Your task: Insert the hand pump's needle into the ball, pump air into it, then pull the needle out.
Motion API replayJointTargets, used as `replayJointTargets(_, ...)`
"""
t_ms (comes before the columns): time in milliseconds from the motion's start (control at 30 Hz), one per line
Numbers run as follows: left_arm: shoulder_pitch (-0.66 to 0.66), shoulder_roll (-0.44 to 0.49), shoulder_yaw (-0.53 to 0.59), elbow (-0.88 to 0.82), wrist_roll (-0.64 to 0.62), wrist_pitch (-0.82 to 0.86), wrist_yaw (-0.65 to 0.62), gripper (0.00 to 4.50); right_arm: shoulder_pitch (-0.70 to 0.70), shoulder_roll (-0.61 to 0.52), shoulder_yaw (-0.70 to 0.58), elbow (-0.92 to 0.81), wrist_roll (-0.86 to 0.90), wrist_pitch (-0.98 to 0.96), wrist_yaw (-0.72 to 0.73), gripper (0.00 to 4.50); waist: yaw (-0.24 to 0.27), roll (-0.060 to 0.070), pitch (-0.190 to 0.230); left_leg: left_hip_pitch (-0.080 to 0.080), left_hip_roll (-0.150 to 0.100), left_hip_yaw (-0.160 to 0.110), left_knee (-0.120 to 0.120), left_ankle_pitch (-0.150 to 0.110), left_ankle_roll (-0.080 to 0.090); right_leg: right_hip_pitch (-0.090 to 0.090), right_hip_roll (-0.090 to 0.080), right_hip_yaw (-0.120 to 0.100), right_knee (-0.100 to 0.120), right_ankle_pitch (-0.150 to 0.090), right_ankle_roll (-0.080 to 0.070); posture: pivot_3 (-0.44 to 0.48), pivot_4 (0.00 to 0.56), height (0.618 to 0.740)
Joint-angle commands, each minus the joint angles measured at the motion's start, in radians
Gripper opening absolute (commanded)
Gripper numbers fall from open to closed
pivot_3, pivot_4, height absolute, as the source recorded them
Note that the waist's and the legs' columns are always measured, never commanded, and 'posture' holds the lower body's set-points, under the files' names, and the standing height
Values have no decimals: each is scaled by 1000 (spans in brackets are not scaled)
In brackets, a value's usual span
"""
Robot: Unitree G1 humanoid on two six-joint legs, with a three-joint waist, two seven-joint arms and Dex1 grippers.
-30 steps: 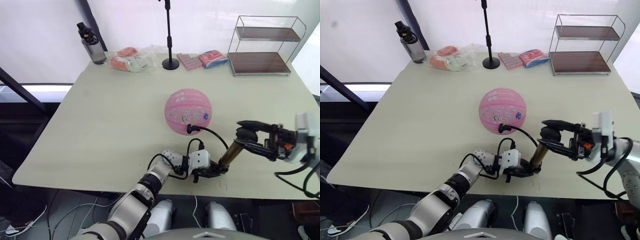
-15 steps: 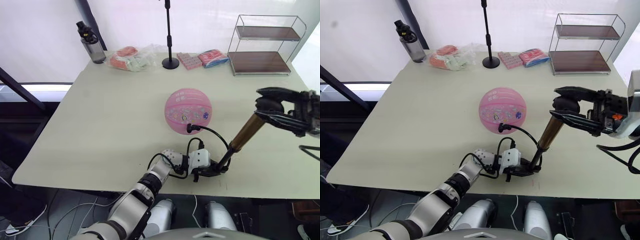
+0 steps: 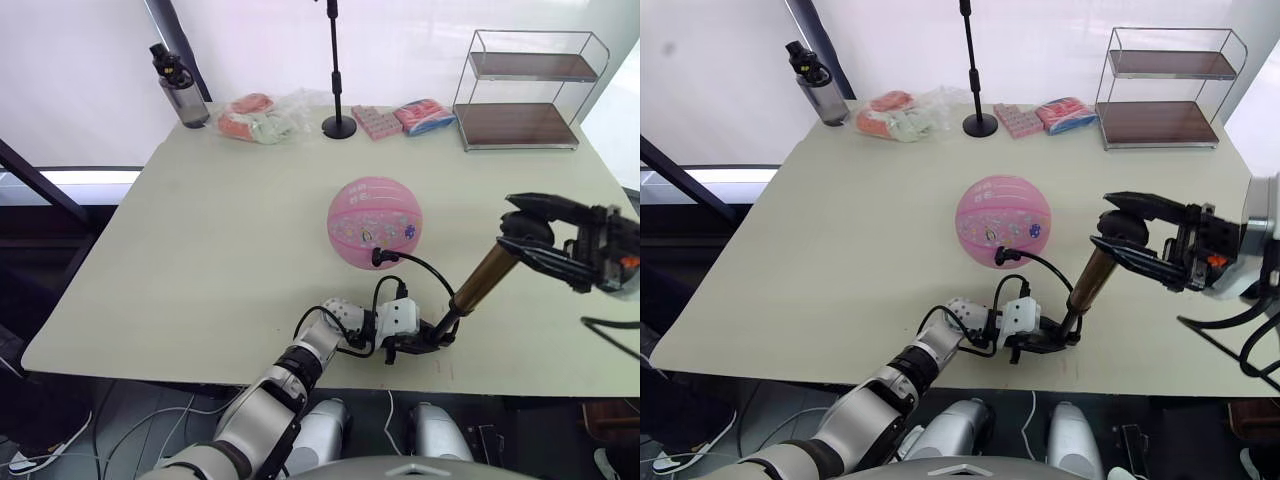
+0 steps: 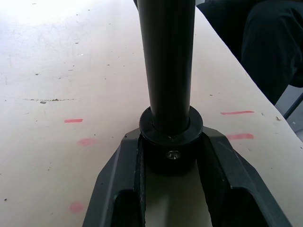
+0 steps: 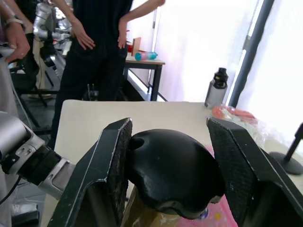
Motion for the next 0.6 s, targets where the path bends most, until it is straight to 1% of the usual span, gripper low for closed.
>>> replayJointTargets(33,37,20,-28,40,36,32,-9,1088,58,28,63,4,-83,-42,25,2103,0,0,0,1,0,0,0,0,0,1,0,0,0,0,0,0,150,736)
replayJointTargets(200,42,21,-26,33,33,39,-9,1088,139,126,168,37,-142,-94,13,2103,-1,-2,-2,2,1,0,-1,0,0,1,1,0,0,0,0,0,150,736)
replayJointTargets(333,43,22,-27,30,34,39,-9,1088,145,184,226,93,-198,-138,9,2103,-3,-3,-4,4,1,0,-1,0,0,2,2,1,0,0,0,0,150,736)
replayJointTargets(400,44,22,-27,29,34,40,-9,1088,144,199,239,120,-218,-158,13,2103,-4,-3,-5,4,1,0,-2,0,0,2,2,1,0,0,0,0,150,736)
replayJointTargets(467,44,22,-27,28,34,42,-6,1088,158,199,273,177,-292,-223,48,2103,-5,-3,-5,4,1,0,-2,0,0,2,2,1,0,0,0,0,150,736)
replayJointTargets(600,46,20,-27,27,35,46,-2,1088,173,223,318,283,-371,-327,77,2103,-8,-5,-8,5,1,0,-2,0,0,2,3,1,0,0,0,0,150,736)
